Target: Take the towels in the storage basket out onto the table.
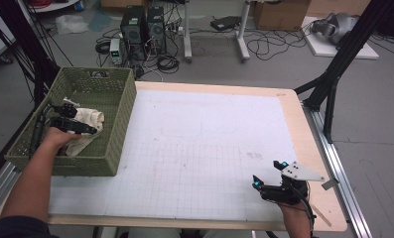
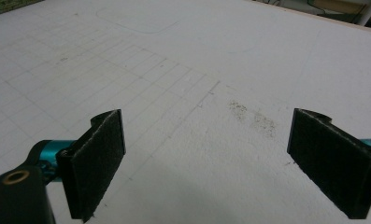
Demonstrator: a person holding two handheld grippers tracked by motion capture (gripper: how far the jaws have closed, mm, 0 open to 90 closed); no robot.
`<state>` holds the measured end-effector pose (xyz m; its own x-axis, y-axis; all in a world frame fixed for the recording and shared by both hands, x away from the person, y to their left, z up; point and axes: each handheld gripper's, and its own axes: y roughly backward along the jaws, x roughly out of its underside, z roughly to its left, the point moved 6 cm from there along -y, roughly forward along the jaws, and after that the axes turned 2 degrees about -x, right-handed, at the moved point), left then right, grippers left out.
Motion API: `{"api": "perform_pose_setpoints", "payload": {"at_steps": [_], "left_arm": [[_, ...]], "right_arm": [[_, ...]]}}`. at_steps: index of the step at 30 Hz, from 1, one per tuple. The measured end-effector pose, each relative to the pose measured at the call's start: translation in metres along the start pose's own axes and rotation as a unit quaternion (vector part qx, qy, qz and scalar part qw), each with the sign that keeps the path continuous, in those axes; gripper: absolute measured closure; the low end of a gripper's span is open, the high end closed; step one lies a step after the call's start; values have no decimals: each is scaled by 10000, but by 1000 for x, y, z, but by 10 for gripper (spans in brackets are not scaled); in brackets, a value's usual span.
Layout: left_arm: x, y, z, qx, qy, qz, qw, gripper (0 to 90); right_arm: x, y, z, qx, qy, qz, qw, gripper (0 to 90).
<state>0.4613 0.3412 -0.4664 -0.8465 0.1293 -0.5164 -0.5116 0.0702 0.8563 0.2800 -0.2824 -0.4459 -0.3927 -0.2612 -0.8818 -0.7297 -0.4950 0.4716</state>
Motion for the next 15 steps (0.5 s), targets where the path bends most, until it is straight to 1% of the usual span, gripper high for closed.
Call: {"api": "perform_pose_setpoints", "payload": {"at_steps": [3, 5, 6, 7, 8, 9, 10, 13, 14, 15], "left_arm": [[0, 1, -1, 26, 22, 86, 10000, 180], [0, 3, -2, 87, 35, 144, 9999, 230], [1, 3, -4, 193, 54, 185, 9996, 280], [1, 6, -7, 329, -49, 191, 9993, 439], [1, 6, -7, 329, -49, 191, 9993, 545], [1, 7, -7, 300, -159, 214, 9992, 545], [2, 7, -6, 286, -169, 228, 9992, 652], [2, 8, -5, 297, -134, 242, 9992, 773], [1, 8, -4, 278, -126, 250, 9992, 773], [1, 9, -4, 281, -110, 243, 9992, 813]], "right_arm": [[-2, 1, 2, -28, 19, -16, 10000, 105], [-3, 2, 3, -37, 60, -38, 10000, 105], [-3, 2, 3, -38, 48, -47, 10000, 105], [-3, 1, 2, -41, 36, -51, 10000, 105], [-3, 1, 2, -41, 36, -51, 10000, 105], [-3, 1, 2, -37, 34, -57, 10000, 105], [-4, 1, 2, -39, 28, -63, 10000, 105], [-4, 1, 2, -43, -29, -67, 10000, 105], [-4, 1, 2, -43, -29, -67, 10000, 105], [-4, 1, 2, -45, -27, -79, 10000, 105]]}}
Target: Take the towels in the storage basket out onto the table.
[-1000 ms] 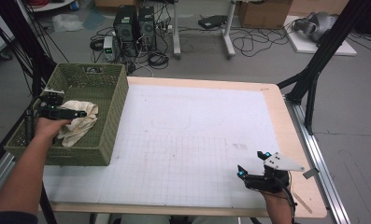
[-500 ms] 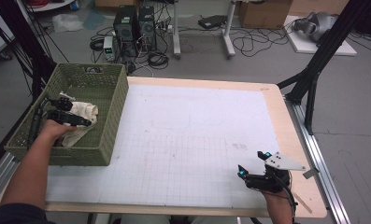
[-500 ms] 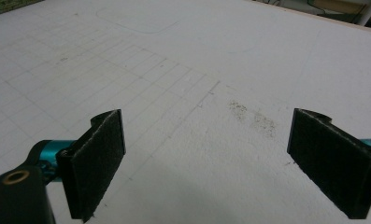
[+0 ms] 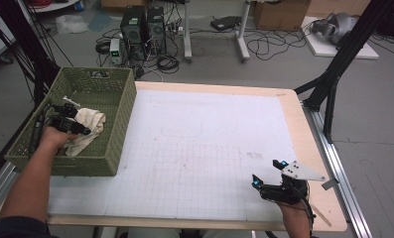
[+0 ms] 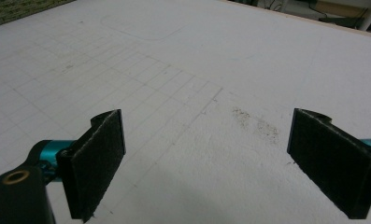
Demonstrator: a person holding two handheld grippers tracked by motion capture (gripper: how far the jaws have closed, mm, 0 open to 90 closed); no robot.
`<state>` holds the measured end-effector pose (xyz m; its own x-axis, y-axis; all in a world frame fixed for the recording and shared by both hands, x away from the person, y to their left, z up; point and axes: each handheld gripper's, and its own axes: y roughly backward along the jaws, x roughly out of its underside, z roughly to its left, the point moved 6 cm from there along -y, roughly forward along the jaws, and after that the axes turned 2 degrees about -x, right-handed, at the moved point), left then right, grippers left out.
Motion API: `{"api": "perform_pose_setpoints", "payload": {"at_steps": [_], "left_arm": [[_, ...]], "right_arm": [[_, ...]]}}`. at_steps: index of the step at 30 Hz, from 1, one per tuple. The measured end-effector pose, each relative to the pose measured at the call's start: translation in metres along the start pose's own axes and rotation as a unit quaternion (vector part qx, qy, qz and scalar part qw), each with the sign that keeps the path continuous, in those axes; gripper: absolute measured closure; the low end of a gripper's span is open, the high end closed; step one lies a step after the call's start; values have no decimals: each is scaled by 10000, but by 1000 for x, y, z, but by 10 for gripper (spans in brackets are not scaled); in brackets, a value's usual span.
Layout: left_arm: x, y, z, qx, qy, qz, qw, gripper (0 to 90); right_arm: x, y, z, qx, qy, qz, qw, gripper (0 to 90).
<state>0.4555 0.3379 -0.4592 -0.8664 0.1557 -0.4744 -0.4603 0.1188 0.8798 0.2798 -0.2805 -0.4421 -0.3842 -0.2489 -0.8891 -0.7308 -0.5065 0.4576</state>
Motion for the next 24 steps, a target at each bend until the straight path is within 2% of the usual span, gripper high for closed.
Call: {"api": "perform_pose_setpoints", "payload": {"at_steps": [1, 2, 3, 6, 8, 10, 12, 14, 18, 19, 20, 22, 24], "left_arm": [[-2, 2, 0, 21, 5, -65, 10000, 823], [-8, 11, 0, 91, 104, -372, 9992, 831], [-8, 11, 0, 91, 104, -372, 9992, 833], [-13, 22, 0, 161, 221, -692, 9972, 836], [-16, 29, 0, 203, 324, -1001, 9942, 838], [-18, 37, 3, 218, 464, -1314, 9900, 838], [-21, 46, 4, 276, 541, -1666, 9842, 838], [-24, 57, 3, 314, 589, -2061, 9762, 838], [-28, 77, -4, 322, 457, -2682, 9617, 838], [-29, 83, -5, 351, 468, -2852, 9567, 838], [-29, 86, -6, 362, 468, -2936, 9541, 838], [-30, 95, -7, 413, 474, -3177, 9461, 838], [-30, 100, -8, 444, 447, -3303, 9418, 838]], "right_arm": [[0, 1, -1, 18, 5, -8, 10000, 105], [0, 2, -1, 32, 6, -13, 10000, 105], [0, 2, -1, 32, 6, -13, 10000, 105], [-2, 5, 0, 30, -60, -89, 9999, 105], [-4, 8, 1, 35, -40, -148, 9999, 105], [-5, 9, 1, 47, -36, -163, 9999, 105], [-6, 10, 2, 59, -47, -178, 9998, 105], [-6, 11, 2, 57, -56, -190, 9998, 105], [-6, 13, 1, 39, -53, -224, 9997, 105], [-6, 13, 1, 38, -80, -226, 9997, 105], [-6, 13, 1, 28, -101, -235, 9997, 105], [-7, 12, 2, 18, -105, -232, 9997, 105], [-7, 12, 3, 5, -81, -239, 9997, 105]]}}
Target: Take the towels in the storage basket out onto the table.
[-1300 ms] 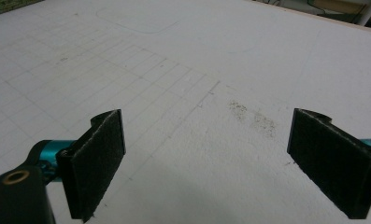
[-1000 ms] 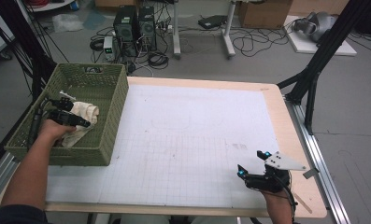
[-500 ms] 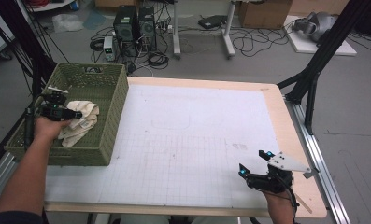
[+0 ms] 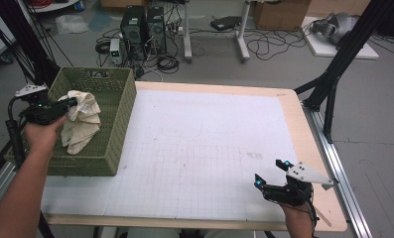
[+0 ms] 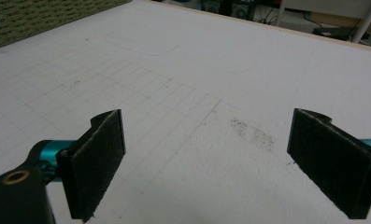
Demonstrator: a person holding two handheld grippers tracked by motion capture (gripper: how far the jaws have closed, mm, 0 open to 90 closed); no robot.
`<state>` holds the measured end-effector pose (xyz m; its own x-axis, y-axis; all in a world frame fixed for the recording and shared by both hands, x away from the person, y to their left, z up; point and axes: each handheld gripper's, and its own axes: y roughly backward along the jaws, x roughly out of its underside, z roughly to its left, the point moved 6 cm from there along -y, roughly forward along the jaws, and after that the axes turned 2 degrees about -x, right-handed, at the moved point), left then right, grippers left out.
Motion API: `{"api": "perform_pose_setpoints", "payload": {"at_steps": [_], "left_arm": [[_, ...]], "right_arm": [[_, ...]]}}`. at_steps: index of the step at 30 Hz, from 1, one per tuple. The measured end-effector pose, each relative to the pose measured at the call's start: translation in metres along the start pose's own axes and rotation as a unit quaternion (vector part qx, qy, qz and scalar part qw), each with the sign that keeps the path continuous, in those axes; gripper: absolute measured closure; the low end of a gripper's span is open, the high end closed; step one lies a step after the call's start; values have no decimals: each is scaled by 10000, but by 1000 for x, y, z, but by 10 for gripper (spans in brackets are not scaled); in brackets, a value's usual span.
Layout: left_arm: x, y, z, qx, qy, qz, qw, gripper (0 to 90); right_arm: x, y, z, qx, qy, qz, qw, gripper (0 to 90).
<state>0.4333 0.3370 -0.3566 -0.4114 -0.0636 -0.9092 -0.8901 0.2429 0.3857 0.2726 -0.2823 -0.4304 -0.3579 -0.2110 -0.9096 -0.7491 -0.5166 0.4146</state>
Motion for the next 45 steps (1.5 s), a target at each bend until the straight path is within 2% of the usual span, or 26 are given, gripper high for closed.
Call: {"api": "perform_pose_setpoints", "payload": {"at_steps": [5, 6, 10, 20, 25, 29, 37, 45], "left_arm": [[-14, 14, -5, 133, -83, -348, 9993, 838], [-17, 17, -6, 145, -40, -452, 9989, 838], [-36, 32, -11, 200, -43, -872, 9960, 838], [-70, 56, -25, 400, -192, -1464, 9882, 838], [-88, 70, -39, 588, -283, -1777, 9819, 838], [-100, 82, -56, 810, -374, -2029, 9751, 838], [-117, 96, -96, 1281, -652, -2269, 9633, 839], [-130, 108, -139, 1789, -828, -2509, 9477, 839]], "right_arm": [[1, -3, 1, -31, 22, 49, 10000, 105], [1, -4, 1, -39, 33, 54, 10000, 105], [0, -4, 1, -39, 81, 43, 10000, 105], [0, -3, 3, -38, 56, 47, 10000, 105], [0, -3, 2, -29, 70, 44, 10000, 105], [0, -3, 2, -21, 77, 43, 10000, 105], [0, -3, 3, -22, 87, 43, 10000, 105], [-1, -2, 3, -13, 112, 39, 9999, 105]]}}
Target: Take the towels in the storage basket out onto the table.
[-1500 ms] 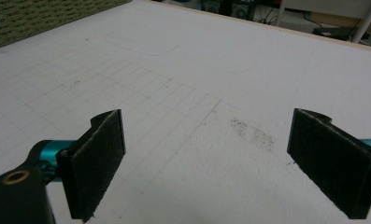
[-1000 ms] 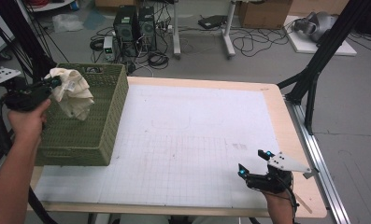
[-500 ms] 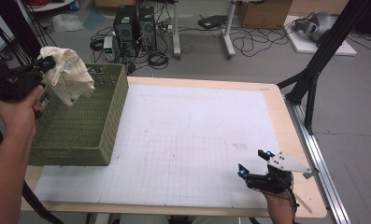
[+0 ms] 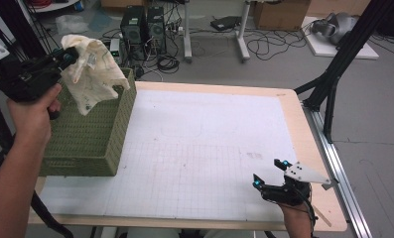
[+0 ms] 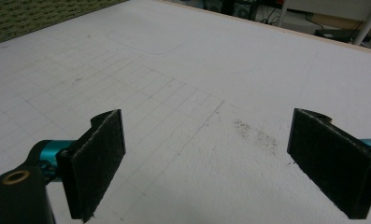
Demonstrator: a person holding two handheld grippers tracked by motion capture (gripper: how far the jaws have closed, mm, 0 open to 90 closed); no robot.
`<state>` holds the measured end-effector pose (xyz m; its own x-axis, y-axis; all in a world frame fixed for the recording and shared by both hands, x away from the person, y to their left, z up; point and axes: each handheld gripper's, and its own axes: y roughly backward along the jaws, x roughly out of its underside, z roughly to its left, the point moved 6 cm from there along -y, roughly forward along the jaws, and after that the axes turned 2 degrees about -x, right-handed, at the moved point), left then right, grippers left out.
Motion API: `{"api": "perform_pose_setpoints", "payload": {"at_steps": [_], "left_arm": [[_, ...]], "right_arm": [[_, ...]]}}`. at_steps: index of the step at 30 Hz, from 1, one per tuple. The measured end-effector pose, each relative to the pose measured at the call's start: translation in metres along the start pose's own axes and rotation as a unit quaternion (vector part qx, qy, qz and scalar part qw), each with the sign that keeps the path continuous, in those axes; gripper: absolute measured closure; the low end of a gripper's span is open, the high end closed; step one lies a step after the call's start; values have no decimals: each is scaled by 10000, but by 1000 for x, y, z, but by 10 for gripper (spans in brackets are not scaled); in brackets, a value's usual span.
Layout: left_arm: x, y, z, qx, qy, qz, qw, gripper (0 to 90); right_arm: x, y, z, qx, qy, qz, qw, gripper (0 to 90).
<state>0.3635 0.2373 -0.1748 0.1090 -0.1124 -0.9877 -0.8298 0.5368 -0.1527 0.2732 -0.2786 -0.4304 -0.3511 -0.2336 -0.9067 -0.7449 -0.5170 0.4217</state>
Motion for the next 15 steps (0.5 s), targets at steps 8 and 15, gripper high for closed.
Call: {"api": "perform_pose_setpoints", "payload": {"at_steps": [8, 15], "left_arm": [[-8, -16, -44, 591, -130, -29, 9982, 838], [7, -35, -83, 1114, -172, 139, 9935, 838]], "right_arm": [[-1, 0, 0, -1, 19, -17, 10000, 105], [-1, 1, 0, 24, -7, -34, 10000, 105]]}}
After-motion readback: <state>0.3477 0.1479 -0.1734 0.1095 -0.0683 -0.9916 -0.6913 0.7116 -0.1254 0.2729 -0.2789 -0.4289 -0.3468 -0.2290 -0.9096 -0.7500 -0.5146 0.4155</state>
